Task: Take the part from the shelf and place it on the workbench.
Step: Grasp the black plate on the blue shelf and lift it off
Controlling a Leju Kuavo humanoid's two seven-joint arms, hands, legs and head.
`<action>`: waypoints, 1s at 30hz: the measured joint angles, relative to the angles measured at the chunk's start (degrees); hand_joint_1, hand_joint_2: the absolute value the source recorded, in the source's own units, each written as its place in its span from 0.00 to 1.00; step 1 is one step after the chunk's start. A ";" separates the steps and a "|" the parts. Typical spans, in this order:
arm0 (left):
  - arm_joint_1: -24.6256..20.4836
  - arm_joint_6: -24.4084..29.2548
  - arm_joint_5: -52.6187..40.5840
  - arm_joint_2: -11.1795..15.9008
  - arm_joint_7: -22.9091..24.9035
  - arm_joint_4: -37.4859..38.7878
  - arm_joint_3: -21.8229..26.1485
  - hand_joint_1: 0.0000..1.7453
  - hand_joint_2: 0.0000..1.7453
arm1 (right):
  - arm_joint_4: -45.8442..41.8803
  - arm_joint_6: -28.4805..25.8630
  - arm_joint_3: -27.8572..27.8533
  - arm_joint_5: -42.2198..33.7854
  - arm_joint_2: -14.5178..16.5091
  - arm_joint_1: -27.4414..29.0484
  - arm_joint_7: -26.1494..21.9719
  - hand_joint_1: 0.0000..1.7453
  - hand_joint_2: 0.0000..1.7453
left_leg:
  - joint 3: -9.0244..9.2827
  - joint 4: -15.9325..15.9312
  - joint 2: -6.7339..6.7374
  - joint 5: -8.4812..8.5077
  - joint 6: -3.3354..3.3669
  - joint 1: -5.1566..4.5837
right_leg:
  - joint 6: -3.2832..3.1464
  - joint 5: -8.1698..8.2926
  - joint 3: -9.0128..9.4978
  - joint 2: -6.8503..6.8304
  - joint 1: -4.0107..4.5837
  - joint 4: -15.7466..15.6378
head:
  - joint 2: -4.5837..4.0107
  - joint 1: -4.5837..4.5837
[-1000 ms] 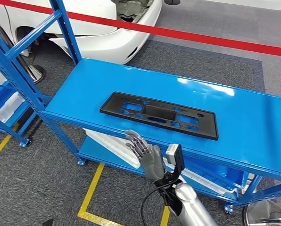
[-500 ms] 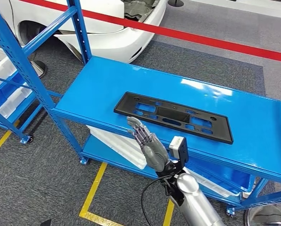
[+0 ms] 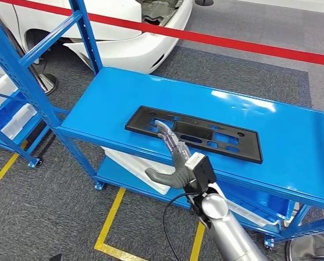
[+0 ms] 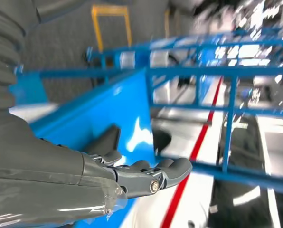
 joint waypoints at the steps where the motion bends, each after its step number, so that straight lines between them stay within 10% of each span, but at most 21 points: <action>1: 0.03 0.00 0.00 0.03 -0.01 0.00 0.01 0.00 0.00 | 0.01 -1.05 0.17 0.71 -0.03 -0.09 0.01 0.00 1.00 | -1.72 3.74 0.01 -1.52 -0.26 0.12 | -0.01 0.00 -0.01 -0.07 -0.02 0.01 | 0.00 -0.01; 4: 0.21 0.00 0.00 0.14 0.00 0.00 0.02 0.00 0.00 | 0.03 -2.39 0.40 1.73 -0.13 -0.13 0.02 0.00 1.00 | -3.02 6.38 0.05 -0.84 -0.83 0.53 | 0.14 -0.10 0.01 -0.12 -0.12 0.12 | 0.00 0.00; 7: 0.08 -0.01 0.00 0.25 0.00 0.01 0.03 0.00 0.00 | 0.03 -5.63 0.76 4.23 -0.18 -0.37 0.19 0.00 1.00 | 1.66 -3.85 0.21 4.42 -1.09 0.89 | 0.95 -0.65 -0.17 -0.01 -0.13 0.93 | -0.01 -0.03; 12: 0.24 -0.09 -0.03 0.28 0.00 0.02 0.05 0.00 0.00 | 0.85 -18.74 2.00 15.43 -0.69 -1.39 2.76 0.00 1.00 | 2.72 -7.03 0.21 4.75 0.67 0.71 | 2.27 -1.29 -1.12 0.06 0.02 2.16 | 0.00 0.22; 18: 0.26 -0.14 -0.08 0.32 0.06 0.02 0.06 0.00 0.00 | 4.84 -28.81 3.50 27.67 -1.65 -3.69 9.80 0.00 1.00 | 2.90 -7.15 0.19 4.76 1.76 0.46 | 3.01 -8.38 -8.52 0.09 -0.16 18.27 | -0.01 0.48; 23: 0.15 -0.24 -0.12 0.33 0.10 0.03 0.06 0.00 0.00 | 10.40 -33.72 4.02 35.33 -1.95 -6.97 14.97 0.00 1.00 | 3.04 -7.26 -0.06 4.77 1.68 -0.07 | 0.92 -0.60 -2.55 0.30 0.45 4.34 | 0.00 0.39; 27: 0.13 -0.27 -0.13 0.39 0.22 0.08 0.11 0.00 0.00 | 14.79 -36.88 4.08 40.78 -2.19 -9.08 18.99 0.00 1.00 | 2.78 -7.44 -0.03 4.81 0.83 0.13 | 0.34 -0.07 -1.60 0.34 0.76 1.53 | -0.01 0.44; 30: 0.17 -0.26 -0.13 0.43 0.25 0.09 0.19 0.00 0.00 | 17.55 -38.65 4.09 45.40 -2.29 -10.84 22.46 0.00 1.00 | 0.65 -2.48 0.06 1.50 0.09 0.14 | 0.11 0.42 -1.20 0.18 0.16 0.57 | -0.01 0.37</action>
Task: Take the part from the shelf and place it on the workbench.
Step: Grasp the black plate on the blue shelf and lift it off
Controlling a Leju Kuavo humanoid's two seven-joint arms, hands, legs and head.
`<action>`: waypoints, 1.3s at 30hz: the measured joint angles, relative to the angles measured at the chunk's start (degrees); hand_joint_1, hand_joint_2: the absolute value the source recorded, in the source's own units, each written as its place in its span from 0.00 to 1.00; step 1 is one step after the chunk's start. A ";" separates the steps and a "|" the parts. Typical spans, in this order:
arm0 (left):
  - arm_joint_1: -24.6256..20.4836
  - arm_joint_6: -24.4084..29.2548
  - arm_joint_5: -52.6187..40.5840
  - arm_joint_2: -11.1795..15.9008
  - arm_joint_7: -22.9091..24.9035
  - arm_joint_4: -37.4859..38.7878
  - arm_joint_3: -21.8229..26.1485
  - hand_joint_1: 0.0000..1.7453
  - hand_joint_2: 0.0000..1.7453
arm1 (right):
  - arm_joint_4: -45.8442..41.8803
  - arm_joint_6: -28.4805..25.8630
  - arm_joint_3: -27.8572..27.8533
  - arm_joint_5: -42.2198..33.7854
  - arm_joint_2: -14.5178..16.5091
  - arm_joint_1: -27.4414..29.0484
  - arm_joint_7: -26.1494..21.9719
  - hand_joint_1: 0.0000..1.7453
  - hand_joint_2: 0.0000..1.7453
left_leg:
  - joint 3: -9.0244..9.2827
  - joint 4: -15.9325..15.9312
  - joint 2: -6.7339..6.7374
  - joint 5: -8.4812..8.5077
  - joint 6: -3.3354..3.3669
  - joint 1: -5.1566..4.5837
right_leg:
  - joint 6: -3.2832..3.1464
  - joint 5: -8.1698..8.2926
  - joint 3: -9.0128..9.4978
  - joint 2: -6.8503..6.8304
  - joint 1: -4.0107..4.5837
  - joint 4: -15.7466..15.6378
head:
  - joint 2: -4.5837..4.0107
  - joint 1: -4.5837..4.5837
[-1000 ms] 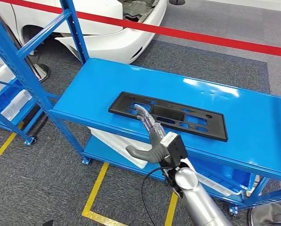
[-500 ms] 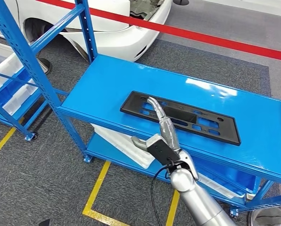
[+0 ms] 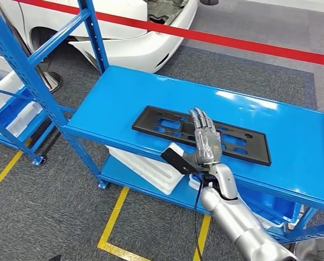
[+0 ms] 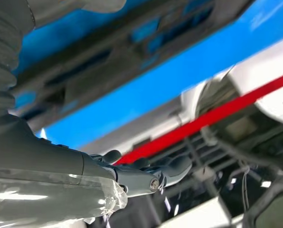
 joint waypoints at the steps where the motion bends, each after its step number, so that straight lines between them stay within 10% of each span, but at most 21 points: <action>1: 0.01 0.00 0.00 0.03 -0.01 -0.01 0.04 0.00 0.00 | 0.59 -0.15 0.00 0.93 -0.02 -0.31 0.78 0.00 1.00 | -1.62 3.57 0.00 -1.73 -0.19 0.06 | -0.06 0.00 0.02 -0.02 -0.03 -0.02 | 0.00 -0.02; 4: 0.15 -0.01 -0.01 0.16 -0.08 -0.01 0.21 0.00 0.00 | 2.61 -0.27 -0.05 2.94 -0.15 -0.70 2.75 0.00 1.00 | -4.46 9.41 0.02 -2.86 -0.58 0.20 | -0.03 -0.07 0.06 -0.05 -0.02 0.08 | 0.00 -0.01; 8: 0.05 -0.01 0.00 0.34 -0.13 -0.01 0.32 0.00 0.00 | 4.27 -0.03 -0.42 3.95 -0.33 -1.75 4.01 0.00 1.00 | 1.11 -2.53 0.17 3.27 -0.42 0.25 | 0.67 -0.67 -0.06 0.14 0.02 0.92 | 0.00 0.02; 13: 0.15 0.00 0.02 0.42 -0.20 -0.02 0.45 0.00 0.00 | 5.87 1.24 -1.63 3.93 -0.58 -2.83 4.86 0.00 1.00 | 2.14 -4.88 0.13 3.62 1.03 0.13 | 1.83 -1.43 -0.43 0.14 0.06 1.86 | 0.01 0.12; 17: 0.12 -0.02 0.02 0.52 -0.25 -0.02 0.66 0.00 0.00 | 7.10 2.01 -2.67 3.71 -0.91 -3.61 5.21 0.00 1.00 | 2.22 -5.00 0.17 3.69 1.80 0.30 | 2.83 -7.74 -5.81 0.10 -0.23 14.12 | 0.01 0.31; 19: 0.16 -0.02 0.02 0.53 -0.26 -0.02 0.72 0.00 0.00 | 7.83 2.33 -2.94 3.72 -1.05 -3.67 5.40 0.00 1.00 | 2.26 -4.98 0.13 3.65 1.86 0.27 | 2.90 -8.27 -7.79 0.10 -0.29 17.99 | 0.01 0.32; 24: 0.05 -0.02 0.02 0.57 -0.37 -0.02 0.74 0.00 0.00 | 8.97 2.97 -3.81 3.75 -1.17 -4.87 5.63 0.00 1.00 | 2.48 -5.05 -0.09 3.50 1.48 0.01 | 1.58 -0.49 -0.95 0.22 0.04 2.48 | 0.00 0.26; 29: 0.09 -0.01 0.02 0.80 -0.54 -0.02 0.75 0.00 0.00 | 10.62 3.82 -4.21 4.49 -1.31 -5.93 6.76 0.00 1.00 | 1.92 -4.10 -0.10 2.48 0.16 -0.13 | 0.63 -0.07 -0.20 0.13 -0.04 0.29 | 0.00 0.14; 34: 0.26 0.02 0.04 1.17 -0.54 -0.02 0.84 0.00 0.00 | 13.36 4.24 -4.42 5.62 -1.37 -7.06 7.60 0.00 1.00 | -4.65 10.47 -0.01 -3.85 -0.41 -0.12 | 0.15 0.24 0.05 -0.08 -0.26 -0.21 | 0.01 -0.02; 39: 0.22 0.02 0.04 1.33 -0.58 -0.02 0.93 0.00 0.00 | 14.89 4.68 -4.81 5.74 -1.44 -7.89 7.96 0.00 1.00 | 1.48 -3.40 0.20 3.58 -0.44 0.39 | 1.02 -0.49 -0.28 0.22 -0.11 0.93 | 0.00 -0.04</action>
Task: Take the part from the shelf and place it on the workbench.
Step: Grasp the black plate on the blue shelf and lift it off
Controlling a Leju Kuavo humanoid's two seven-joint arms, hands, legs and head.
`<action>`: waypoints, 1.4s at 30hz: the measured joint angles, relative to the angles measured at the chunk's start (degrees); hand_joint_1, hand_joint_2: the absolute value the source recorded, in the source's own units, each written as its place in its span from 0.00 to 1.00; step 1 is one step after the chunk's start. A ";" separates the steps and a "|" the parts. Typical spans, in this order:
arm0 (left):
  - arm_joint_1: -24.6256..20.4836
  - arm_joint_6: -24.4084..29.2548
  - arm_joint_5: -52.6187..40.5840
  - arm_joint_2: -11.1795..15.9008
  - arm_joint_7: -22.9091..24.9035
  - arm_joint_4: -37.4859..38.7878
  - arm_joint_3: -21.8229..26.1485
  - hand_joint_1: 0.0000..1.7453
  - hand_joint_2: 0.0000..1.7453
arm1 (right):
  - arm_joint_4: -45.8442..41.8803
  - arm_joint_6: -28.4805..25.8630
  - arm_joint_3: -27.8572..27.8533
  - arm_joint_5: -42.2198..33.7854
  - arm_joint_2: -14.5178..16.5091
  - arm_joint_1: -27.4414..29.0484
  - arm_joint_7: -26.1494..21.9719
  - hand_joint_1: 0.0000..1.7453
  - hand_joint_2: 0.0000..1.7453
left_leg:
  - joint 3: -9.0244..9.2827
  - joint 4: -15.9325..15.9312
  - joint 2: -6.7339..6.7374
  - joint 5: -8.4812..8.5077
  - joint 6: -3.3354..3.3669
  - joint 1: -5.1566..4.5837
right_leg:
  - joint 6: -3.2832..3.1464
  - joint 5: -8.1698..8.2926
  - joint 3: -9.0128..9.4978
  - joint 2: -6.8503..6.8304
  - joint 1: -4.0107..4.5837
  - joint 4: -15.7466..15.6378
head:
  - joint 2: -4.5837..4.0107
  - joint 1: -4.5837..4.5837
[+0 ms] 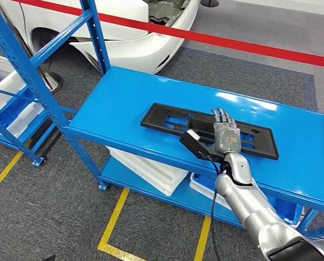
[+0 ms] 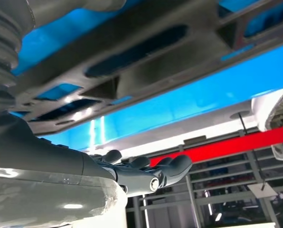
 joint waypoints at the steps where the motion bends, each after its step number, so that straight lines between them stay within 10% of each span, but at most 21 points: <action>1: -0.04 0.00 0.01 0.01 -0.05 0.00 0.04 0.00 0.00 | 0.29 0.31 -0.18 -0.01 -0.07 -0.20 0.13 0.00 1.00 | 0.49 -1.17 0.03 0.11 0.17 -0.06 | 0.25 -0.08 -0.18 0.03 0.12 0.21 | -0.01 0.02; 5: 0.07 -0.05 0.03 0.08 -0.62 0.00 0.22 0.00 0.00 | 1.54 2.35 -0.68 -0.17 -0.46 -1.03 0.33 0.00 1.00 | 0.57 -1.55 -0.01 0.12 1.46 -0.08 | 1.20 -1.11 -0.72 -0.03 -0.05 1.45 | 0.01 0.10; 9: -0.09 -0.23 0.06 0.26 -1.04 0.00 0.28 0.00 0.00 | 3.26 5.34 -0.92 -0.23 -0.80 -2.05 0.52 0.00 1.00 | 0.65 -1.61 0.00 0.15 2.09 0.00 | 1.98 -7.39 -6.54 -0.09 -0.26 14.50 | 0.01 0.15; 11: -0.07 -0.37 0.07 0.33 -1.19 0.00 0.30 0.00 0.00 | 4.09 6.36 -0.92 -0.14 -0.86 -2.16 0.60 0.00 1.00 | 0.73 -1.59 -0.05 0.09 2.11 -0.02 | 1.94 -7.13 -7.88 -0.08 -0.26 16.87 | 0.01 0.16; 15: -0.19 -0.52 0.07 0.42 -1.56 0.00 0.31 0.00 0.00 | 5.06 7.61 -0.91 0.01 -0.91 -3.22 0.73 0.00 1.00 | 1.01 -1.61 -0.21 -0.16 1.82 -0.23 | 0.75 0.19 -1.74 0.00 0.00 2.91 | 0.00 0.14; 20: -0.20 -0.51 0.09 0.56 -1.67 0.00 0.33 0.00 0.00 | 5.86 8.50 -0.90 0.24 -0.92 -3.83 1.39 0.00 1.00 | 0.59 -1.24 -0.20 -0.71 0.46 -0.17 | -0.25 0.49 -0.72 -0.04 0.05 0.03 | -0.01 0.06; 24: -0.18 -0.48 0.22 0.80 -1.75 0.00 0.37 0.00 0.00 | 6.32 9.25 -0.90 0.49 -0.80 -4.13 1.67 0.00 1.00 | -4.83 10.70 -0.15 -6.80 -0.30 -0.15 | -0.85 0.65 -0.40 -0.17 -0.17 -0.38 | 0.00 -0.02; 26: -0.08 -0.45 0.48 0.91 -1.75 0.00 0.38 0.00 0.00 | 6.59 9.56 -0.88 0.56 -0.78 -4.00 1.73 0.00 1.00 | -6.56 14.08 -0.14 -7.05 -0.41 -0.16 | -0.87 0.60 -0.32 -0.16 -0.13 -0.35 | 0.01 -0.01; 30: -0.18 -0.42 0.85 1.14 -1.81 0.00 0.40 0.00 0.00 | 6.75 9.67 -0.89 0.62 -0.77 -4.14 1.82 0.93 1.00 | -0.74 1.19 -0.01 -0.34 0.03 -0.12 | -0.37 0.22 -0.20 0.02 -0.02 -0.01 | 0.01 0.01; 31: -0.22 -0.42 0.87 1.17 -1.86 0.00 0.40 0.00 0.00 | 6.80 9.74 -0.89 0.62 -0.77 -4.20 1.82 1.00 1.00 | 0.15 -0.82 -0.01 0.20 0.22 -0.18 | -0.13 0.16 -0.33 0.04 0.09 0.13 | 0.01 0.04; 36: -0.07 -0.42 0.90 1.26 -2.26 0.00 0.42 0.00 0.00 | 7.04 9.96 -0.88 0.63 -0.80 -4.32 1.73 1.00 1.00 | 0.53 -1.85 -0.07 0.40 1.54 -0.12 | 1.07 -1.33 -1.25 0.03 0.05 2.04 | 0.01 0.21; 40: -0.12 -0.42 0.94 1.37 -2.63 0.00 0.43 0.00 0.00 | 7.20 9.67 -0.87 0.96 -0.82 -4.06 1.73 1.00 1.00 | 0.64 -1.92 -0.05 0.42 2.04 0.00 | 1.90 -7.56 -7.39 -0.04 -0.26 15.66 | 0.01 0.35; 42: -0.08 -0.44 0.99 1.38 -2.64 0.00 0.45 0.00 0.00 | 7.25 8.93 -0.87 1.43 -0.84 -3.77 1.90 1.00 1.00 | 0.77 -1.90 -0.11 0.34 2.05 -0.03 | 1.79 -6.29 -7.76 -0.03 -0.25 16.04 | 0.01 0.35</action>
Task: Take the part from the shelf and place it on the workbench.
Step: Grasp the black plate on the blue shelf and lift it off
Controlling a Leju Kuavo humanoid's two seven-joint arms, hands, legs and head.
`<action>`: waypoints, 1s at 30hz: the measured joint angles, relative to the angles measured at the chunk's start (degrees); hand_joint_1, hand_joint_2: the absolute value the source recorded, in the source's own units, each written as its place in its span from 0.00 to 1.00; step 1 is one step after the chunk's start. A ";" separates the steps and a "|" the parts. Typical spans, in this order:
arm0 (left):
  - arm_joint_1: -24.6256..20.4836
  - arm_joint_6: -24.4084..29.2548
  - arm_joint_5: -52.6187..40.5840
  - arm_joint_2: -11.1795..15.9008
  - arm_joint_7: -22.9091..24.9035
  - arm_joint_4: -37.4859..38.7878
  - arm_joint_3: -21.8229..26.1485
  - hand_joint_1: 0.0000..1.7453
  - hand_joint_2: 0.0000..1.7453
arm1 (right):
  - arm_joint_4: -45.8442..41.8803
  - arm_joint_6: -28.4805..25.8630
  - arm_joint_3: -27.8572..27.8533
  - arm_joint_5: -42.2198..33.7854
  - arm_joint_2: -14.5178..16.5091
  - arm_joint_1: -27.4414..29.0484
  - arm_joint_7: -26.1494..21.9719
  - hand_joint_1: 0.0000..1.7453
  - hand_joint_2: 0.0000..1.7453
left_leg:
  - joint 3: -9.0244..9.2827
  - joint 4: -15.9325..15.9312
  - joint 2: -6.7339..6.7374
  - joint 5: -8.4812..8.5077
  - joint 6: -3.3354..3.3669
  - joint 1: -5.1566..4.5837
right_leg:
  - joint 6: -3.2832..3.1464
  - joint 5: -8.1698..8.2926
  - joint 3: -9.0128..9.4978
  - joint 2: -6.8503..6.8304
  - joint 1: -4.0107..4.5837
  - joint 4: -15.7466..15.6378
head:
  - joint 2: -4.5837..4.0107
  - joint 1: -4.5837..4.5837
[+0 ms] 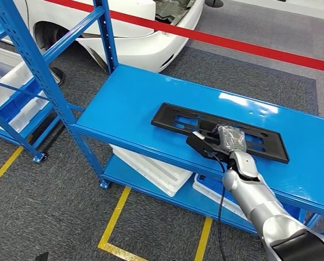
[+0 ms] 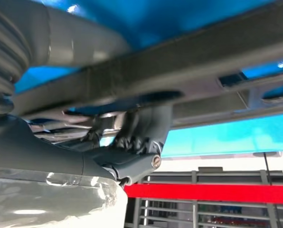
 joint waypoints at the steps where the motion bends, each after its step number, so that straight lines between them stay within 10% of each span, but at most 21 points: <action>1: 0.01 -0.02 0.03 0.00 0.00 0.00 0.01 0.00 0.00 | -0.01 -0.45 0.00 0.30 -0.01 0.01 0.21 1.00 1.00 | 0.13 0.00 -0.05 -0.06 -0.03 -0.03 | -0.22 2.09 1.43 0.01 0.03 -3.26 | 0.00 0.01; 5: -0.05 -0.07 0.04 0.00 0.01 0.00 0.05 0.00 0.00 | -0.03 -1.75 0.04 1.13 0.00 -0.18 0.78 1.00 1.00 | 0.25 -0.02 -0.20 -0.32 -0.58 -0.24 | -1.27 6.72 6.96 0.09 0.42 -15.49 | -0.02 -0.05; 9: 0.00 -0.08 0.05 0.00 0.02 0.00 0.15 0.00 0.00 | -0.12 -2.10 0.09 1.38 0.02 -0.31 0.79 1.00 1.00 | -0.15 0.79 -0.16 -1.30 -1.76 -0.16 | -2.18 6.94 7.41 0.02 0.25 -16.53 | -0.02 -0.12; 13: 0.03 -0.10 0.08 0.02 0.02 0.00 0.23 0.00 0.00 | -0.15 -2.35 0.11 1.70 0.06 -0.30 0.79 1.00 1.00 | -5.80 13.26 -0.09 -7.37 -2.35 -0.10 | -2.68 7.08 7.66 -0.13 0.13 -16.85 | -0.01 -0.16; 16: 0.18 -0.22 0.18 0.02 -0.08 0.00 0.29 0.00 0.00 | -0.16 -2.77 0.15 1.92 0.06 0.07 0.79 1.00 1.00 | -5.66 12.54 -0.07 -4.98 -2.58 0.13 | -2.57 6.87 7.73 -0.06 0.07 -16.61 | -0.01 -0.16; 19: 0.00 -0.32 0.92 0.01 -0.50 0.00 0.52 0.00 0.00 | -0.43 -3.88 0.04 2.13 0.05 0.09 0.72 1.00 1.00 | -1.16 2.57 0.04 -0.40 -2.47 0.33 | -1.85 6.29 7.44 0.11 0.24 -15.73 | 0.00 -0.17; 24: 0.04 -0.39 2.03 -0.14 -1.15 0.00 1.35 0.00 0.00 | -1.55 -5.40 -0.10 2.60 0.00 0.17 0.58 1.00 1.00 | -0.42 0.60 0.08 -0.30 -1.02 0.15 | -0.59 5.43 6.77 0.07 0.16 -14.53 | -0.01 -0.06; 28: -0.10 0.08 2.08 -0.28 -1.17 0.00 1.66 0.00 0.00 | -2.69 -6.48 -0.19 2.79 -0.04 0.00 0.53 1.00 1.00 | -0.29 0.48 0.10 -0.28 -0.21 0.29 | 0.28 -0.83 1.38 -0.01 -0.09 -2.10 | -0.01 0.08; 30: -0.06 0.55 2.09 -0.39 -1.16 0.00 1.74 0.00 0.00 | -3.75 -7.03 -0.32 2.77 -0.10 0.04 0.42 1.00 1.00 | -0.19 0.51 0.07 -0.33 -0.16 0.29 | 0.36 -0.77 -0.11 -0.01 -0.13 0.71 | -0.02 0.08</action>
